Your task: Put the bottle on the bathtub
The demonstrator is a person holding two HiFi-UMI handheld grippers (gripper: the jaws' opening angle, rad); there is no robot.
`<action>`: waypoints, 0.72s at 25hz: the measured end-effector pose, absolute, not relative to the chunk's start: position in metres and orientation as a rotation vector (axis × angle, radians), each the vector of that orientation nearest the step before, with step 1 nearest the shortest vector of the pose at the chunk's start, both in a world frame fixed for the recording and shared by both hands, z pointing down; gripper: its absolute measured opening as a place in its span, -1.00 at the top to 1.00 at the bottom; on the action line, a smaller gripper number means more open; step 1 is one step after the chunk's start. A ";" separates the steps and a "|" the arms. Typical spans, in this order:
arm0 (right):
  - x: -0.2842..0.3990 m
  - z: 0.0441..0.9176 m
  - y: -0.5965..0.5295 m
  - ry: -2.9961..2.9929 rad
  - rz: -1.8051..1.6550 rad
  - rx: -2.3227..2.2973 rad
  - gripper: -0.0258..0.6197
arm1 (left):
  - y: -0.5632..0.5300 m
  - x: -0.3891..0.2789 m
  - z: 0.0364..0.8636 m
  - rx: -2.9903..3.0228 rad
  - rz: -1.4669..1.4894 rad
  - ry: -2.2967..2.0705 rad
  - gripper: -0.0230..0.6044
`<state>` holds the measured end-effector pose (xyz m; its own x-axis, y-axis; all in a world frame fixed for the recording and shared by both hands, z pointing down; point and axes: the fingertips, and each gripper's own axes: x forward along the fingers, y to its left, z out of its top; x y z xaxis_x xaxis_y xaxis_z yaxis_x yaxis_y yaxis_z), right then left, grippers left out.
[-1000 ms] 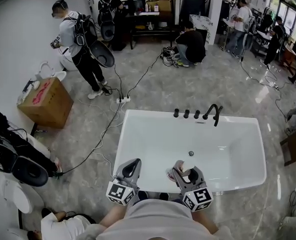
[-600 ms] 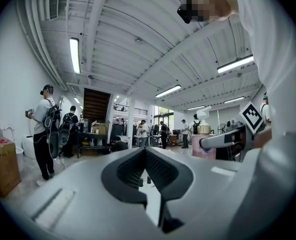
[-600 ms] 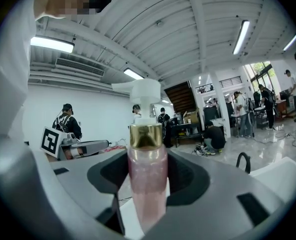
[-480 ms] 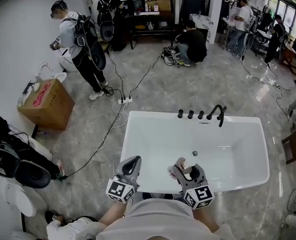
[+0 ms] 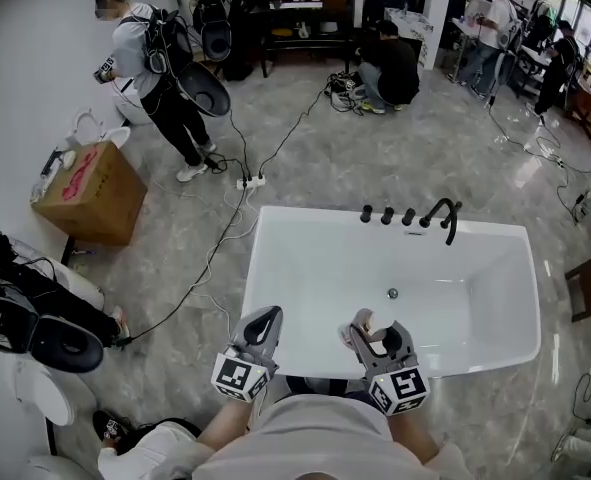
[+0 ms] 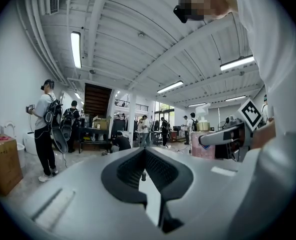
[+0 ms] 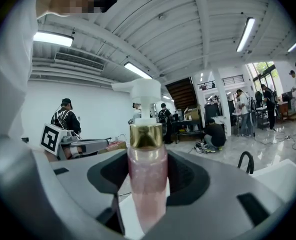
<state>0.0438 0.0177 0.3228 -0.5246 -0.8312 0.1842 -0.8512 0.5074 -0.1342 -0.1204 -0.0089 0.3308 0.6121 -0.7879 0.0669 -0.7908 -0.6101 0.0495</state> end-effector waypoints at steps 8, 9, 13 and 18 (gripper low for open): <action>0.045 0.359 -0.007 -2.579 0.352 1.479 0.25 | -0.025 -0.114 0.370 2.697 0.092 -1.324 0.94; 0.045 0.365 -0.009 -2.566 0.364 1.479 0.25 | -0.026 -0.113 0.377 2.686 0.101 -1.314 0.94; 0.042 0.391 -0.022 -2.523 0.396 1.494 0.25 | -0.029 -0.116 0.408 2.644 0.135 -1.286 0.94; 0.042 0.430 -0.041 -2.478 0.391 1.482 0.25 | -0.042 -0.117 0.449 2.609 0.173 -1.272 0.94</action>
